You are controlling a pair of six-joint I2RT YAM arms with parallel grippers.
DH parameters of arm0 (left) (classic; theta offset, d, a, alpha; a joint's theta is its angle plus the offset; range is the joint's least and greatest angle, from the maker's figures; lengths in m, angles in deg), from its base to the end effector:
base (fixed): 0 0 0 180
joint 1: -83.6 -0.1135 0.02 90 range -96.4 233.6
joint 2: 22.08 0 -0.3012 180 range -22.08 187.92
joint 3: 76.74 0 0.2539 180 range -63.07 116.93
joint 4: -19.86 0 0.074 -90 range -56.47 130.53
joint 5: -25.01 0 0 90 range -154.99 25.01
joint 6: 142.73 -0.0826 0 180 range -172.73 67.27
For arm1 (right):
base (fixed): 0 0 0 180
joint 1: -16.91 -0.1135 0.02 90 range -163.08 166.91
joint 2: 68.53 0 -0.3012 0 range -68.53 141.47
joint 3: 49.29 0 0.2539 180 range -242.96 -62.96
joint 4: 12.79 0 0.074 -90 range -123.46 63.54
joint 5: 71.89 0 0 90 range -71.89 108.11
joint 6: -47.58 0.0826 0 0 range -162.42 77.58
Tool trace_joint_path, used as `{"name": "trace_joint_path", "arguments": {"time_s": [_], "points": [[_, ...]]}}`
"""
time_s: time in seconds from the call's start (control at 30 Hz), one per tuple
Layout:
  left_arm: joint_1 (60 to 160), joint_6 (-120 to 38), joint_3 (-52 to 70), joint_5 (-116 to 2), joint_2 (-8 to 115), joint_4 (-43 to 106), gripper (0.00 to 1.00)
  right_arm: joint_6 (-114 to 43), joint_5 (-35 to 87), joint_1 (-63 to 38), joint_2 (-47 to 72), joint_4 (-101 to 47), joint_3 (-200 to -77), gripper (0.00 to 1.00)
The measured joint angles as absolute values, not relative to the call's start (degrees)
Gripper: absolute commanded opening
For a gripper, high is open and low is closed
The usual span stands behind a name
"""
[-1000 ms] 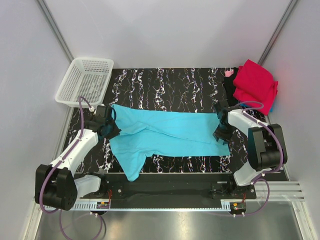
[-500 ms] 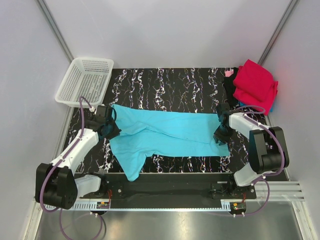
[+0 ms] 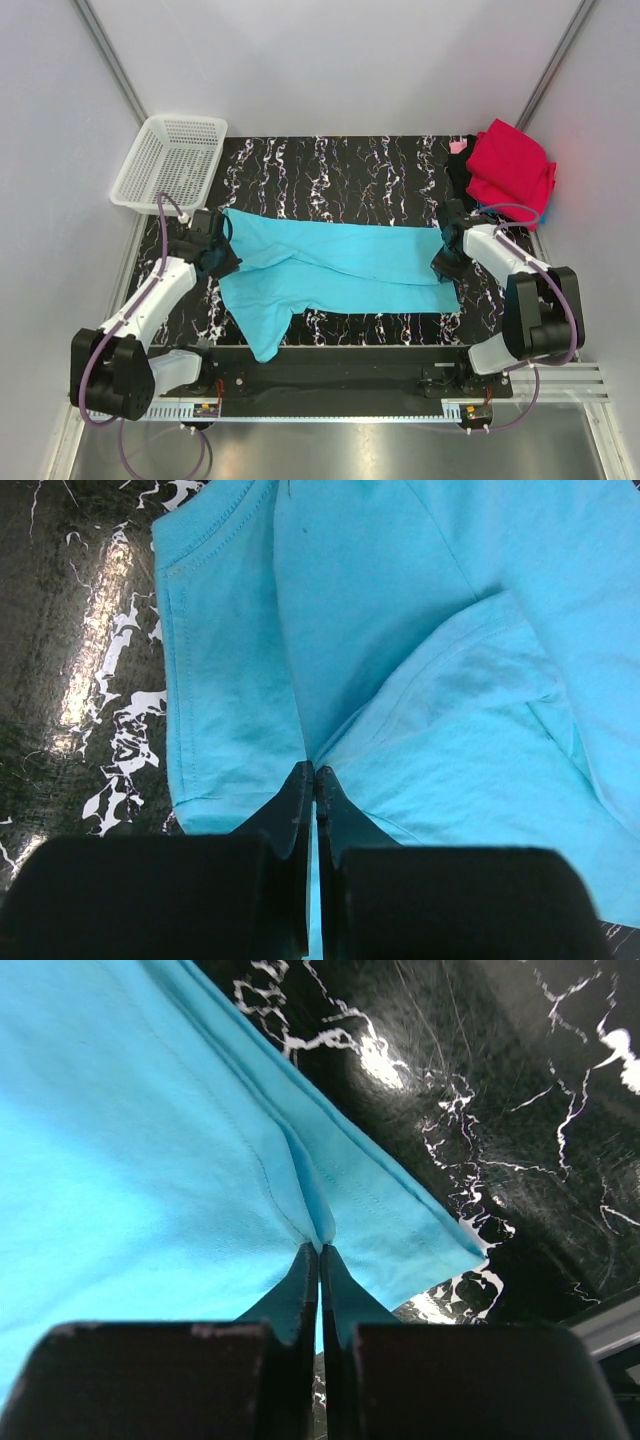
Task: Fold and stack the t-shirts
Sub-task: Fold the tshirt
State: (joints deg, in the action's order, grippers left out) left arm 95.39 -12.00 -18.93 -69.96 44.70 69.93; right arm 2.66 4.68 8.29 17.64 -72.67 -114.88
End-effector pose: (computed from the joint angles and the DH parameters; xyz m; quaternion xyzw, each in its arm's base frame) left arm 0.2290 -0.0405 0.2167 -0.2518 0.9294 -0.0805 0.2576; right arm 0.2631 0.0205 0.1726 0.3188 0.9370 -0.0667 0.1263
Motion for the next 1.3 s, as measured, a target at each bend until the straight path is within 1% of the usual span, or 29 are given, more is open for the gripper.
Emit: {"name": "trace_joint_path", "arguments": {"time_s": [0.23,0.37,0.53,0.63,0.8,1.0,1.17,1.3], "points": [[95.4,-12.1,-16.5,-70.0,44.6,71.4,0.0,1.9,4.0,8.3,15.4,-74.0,-117.3,0.0],[95.4,-12.4,-13.2,-70.2,44.6,72.0,0.0,0.8,3.9,8.3,14.9,-75.1,-119.6,0.0],[95.4,-12.9,-7.7,-70.7,44.9,72.7,0.0,-1.3,3.7,8.3,14.9,-76.0,-126.1,0.0],[95.4,-13.5,-3.3,-71.8,47.1,73.4,0.0,-2.8,3.6,8.3,16.2,-76.1,-130.9,0.0],[94.6,-14.4,4.6,-73.0,53.8,74.2,0.0,-5.6,3.6,8.9,22.9,-75.6,-138.5,0.0],[91.5,-15.7,15.9,-73.0,65.9,75.2,0.0,-9.5,4.5,12.7,34.9,-75.6,-150.3,0.0],[88.9,-17.2,31.3,-71.7,78.9,76.9,0.0,-13.4,6.6,16.3,46.1,-76.1,-166.7,0.0],[88.1,-19.0,41.7,-70.3,87.2,76.8,0.0,-16.1,8.8,16.9,53.6,-76.4,-179.0,0.0]]}}
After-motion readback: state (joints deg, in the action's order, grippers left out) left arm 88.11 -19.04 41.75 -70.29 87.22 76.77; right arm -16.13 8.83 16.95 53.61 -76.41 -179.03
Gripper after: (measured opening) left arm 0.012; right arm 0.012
